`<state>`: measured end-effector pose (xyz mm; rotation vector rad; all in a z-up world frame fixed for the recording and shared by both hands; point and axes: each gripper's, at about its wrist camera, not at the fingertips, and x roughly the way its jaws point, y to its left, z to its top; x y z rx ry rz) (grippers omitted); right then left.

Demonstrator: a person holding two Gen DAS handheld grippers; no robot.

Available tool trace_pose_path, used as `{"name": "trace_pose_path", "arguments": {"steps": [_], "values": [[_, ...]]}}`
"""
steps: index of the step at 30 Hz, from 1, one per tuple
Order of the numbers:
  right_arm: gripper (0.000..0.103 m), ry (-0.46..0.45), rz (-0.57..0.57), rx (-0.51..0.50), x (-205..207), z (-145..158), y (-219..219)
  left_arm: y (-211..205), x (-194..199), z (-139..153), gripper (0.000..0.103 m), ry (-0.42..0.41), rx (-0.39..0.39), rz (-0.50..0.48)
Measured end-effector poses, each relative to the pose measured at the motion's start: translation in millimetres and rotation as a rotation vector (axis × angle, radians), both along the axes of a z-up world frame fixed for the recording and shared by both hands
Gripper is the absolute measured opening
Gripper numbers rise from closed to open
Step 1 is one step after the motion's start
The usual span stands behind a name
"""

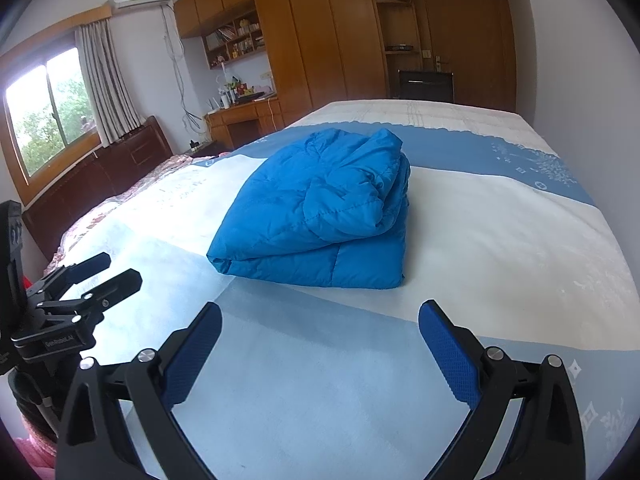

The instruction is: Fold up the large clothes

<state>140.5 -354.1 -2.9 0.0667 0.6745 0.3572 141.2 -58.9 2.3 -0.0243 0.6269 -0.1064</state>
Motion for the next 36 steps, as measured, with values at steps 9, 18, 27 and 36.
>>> {"name": "trace_pose_path", "arguments": {"steps": [9,18,27,36], "values": [[0.099,0.000,0.007,-0.001,1.7,-1.0,0.8,-1.4,1.2,-1.7,0.098,0.012,0.003,-0.001],[0.099,0.001,0.011,-0.003,3.0,-2.6,0.8,-1.9,2.4,-4.0,0.098,0.020,0.001,-0.008],[0.099,0.006,0.013,-0.003,4.6,-3.5,0.3,-1.8,1.8,-4.9,0.098,0.022,0.000,-0.009],[0.099,0.007,0.012,-0.005,4.9,-4.0,0.3,-0.7,2.5,-6.6,0.098,0.030,-0.002,-0.014]]}}
